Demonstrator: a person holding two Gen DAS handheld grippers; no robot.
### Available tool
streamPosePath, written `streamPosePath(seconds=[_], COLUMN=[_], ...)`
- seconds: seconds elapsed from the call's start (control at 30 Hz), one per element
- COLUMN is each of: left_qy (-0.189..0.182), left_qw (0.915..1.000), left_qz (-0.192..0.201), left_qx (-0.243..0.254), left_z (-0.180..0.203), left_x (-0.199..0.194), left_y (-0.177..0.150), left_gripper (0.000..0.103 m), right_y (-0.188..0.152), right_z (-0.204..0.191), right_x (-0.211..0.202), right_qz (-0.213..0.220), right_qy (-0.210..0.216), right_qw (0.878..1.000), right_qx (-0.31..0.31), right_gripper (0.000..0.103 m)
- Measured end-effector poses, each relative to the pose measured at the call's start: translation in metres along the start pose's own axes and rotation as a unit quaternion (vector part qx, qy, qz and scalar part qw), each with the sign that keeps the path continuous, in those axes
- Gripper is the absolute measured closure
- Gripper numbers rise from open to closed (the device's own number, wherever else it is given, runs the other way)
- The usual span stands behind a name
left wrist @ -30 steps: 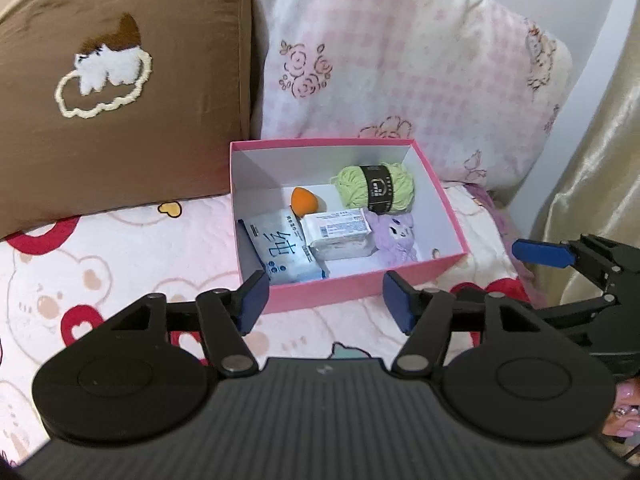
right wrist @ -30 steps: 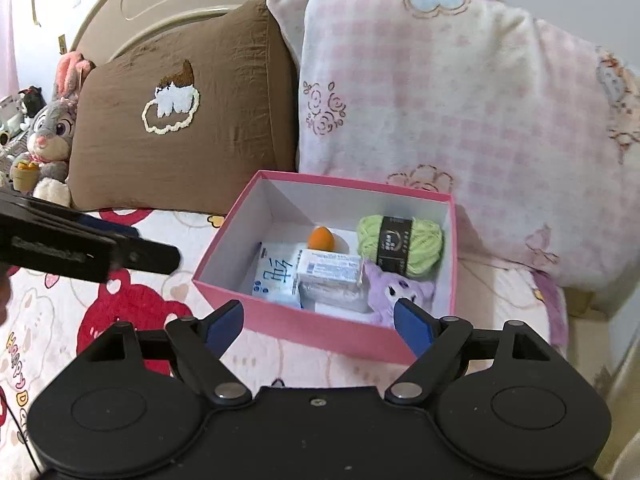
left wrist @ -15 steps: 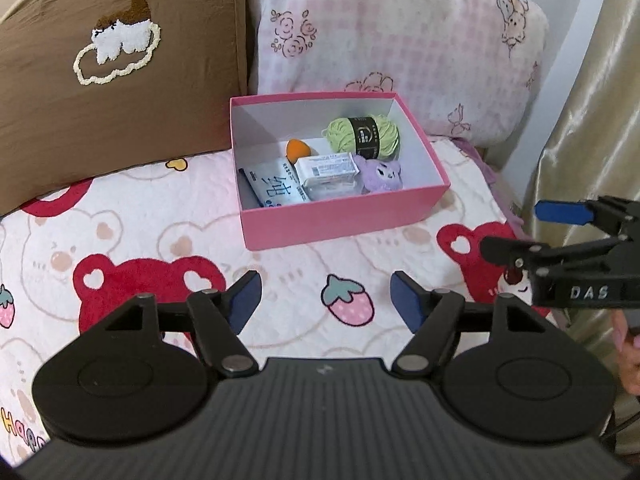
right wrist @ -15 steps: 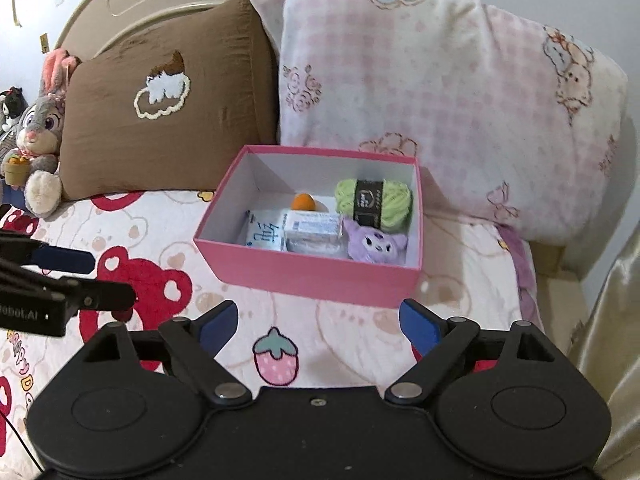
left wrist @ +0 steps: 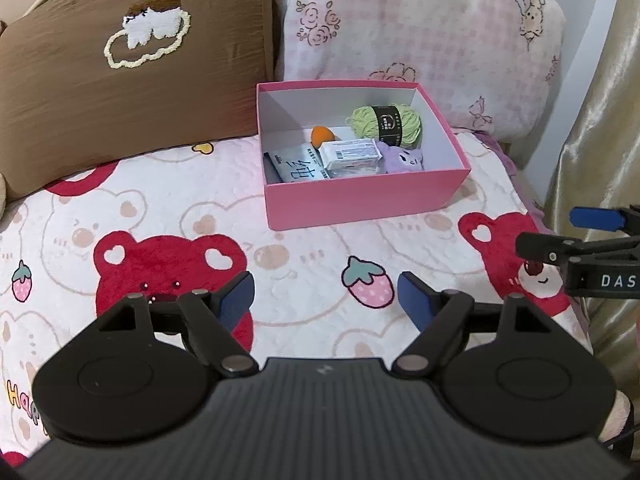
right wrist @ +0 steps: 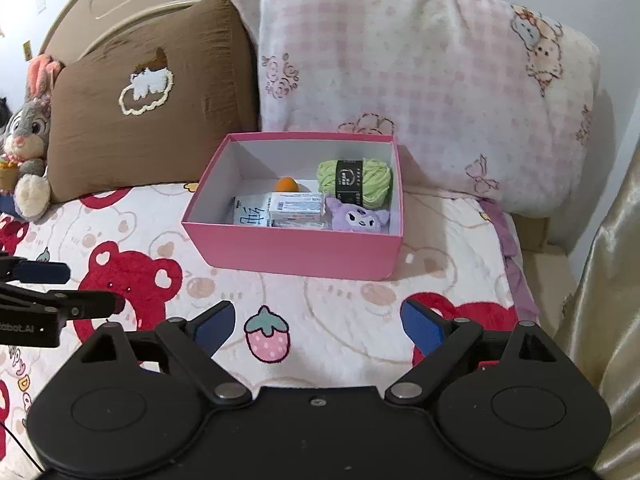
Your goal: Organize objects
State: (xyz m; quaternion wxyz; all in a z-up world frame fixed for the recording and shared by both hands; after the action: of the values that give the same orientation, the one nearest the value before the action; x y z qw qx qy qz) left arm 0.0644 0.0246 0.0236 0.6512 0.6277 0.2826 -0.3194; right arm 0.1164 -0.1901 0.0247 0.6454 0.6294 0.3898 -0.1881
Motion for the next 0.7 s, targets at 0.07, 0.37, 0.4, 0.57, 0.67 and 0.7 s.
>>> streamPosePath(seconds=[0.07,0.37,0.4,0.57,0.67,0.7], left_qy=[0.002,-0.001,-0.001,0.006,0.008,0.008], left_qw=[1.0000,0.9998,0.9998,0.9993,0.9991,0.9990], left_qz=[-0.001,-0.017,-0.022,-0.036,-0.042,-0.043], left_qx=[0.001,0.004,0.003,-0.001,-0.003,-0.004], left_z=[0.001,0.009,0.009,0.010,0.010,0.011], left_x=[0.001,0.011,0.012,0.016,0.018,0.019], left_y=[0.000,-0.002,-0.003,-0.004,-0.005,-0.005], left_gripper=[0.021,0.003,0.001,0.001,0.001,0.001], right_y=[-0.002,-0.009,-0.009,-0.010,-0.010,-0.010], right_z=[0.002,0.008,0.008,0.008,0.007,0.008], right_x=[0.002,0.009,0.010,0.009,0.008,0.008], right_qz=[-0.005,-0.021,-0.021,-0.018,-0.018,-0.018], right_qy=[-0.014,-0.019,-0.019,-0.022,-0.023,-0.022], right_qw=[1.000,0.999,0.999,0.999,1.000,1.000], right_qx=[0.006,0.018,0.019,0.014,0.010,0.007], right_gripper=[0.005,0.004,0.004,0.004,0.004,0.004])
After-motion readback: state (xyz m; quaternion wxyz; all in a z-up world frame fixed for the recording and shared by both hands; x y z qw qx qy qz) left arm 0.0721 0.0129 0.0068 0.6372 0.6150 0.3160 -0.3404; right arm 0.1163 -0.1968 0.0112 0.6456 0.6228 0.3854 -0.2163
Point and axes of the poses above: each gripper's, at about its wrist camera, not at the fingertips, and x roughly the way its jaws point, z to its right, y to its top, the point moved 3 cm from there along x, roughly the way its jaws point, and after that the axes turned 6 degrees about x, right-handed, at the moved point
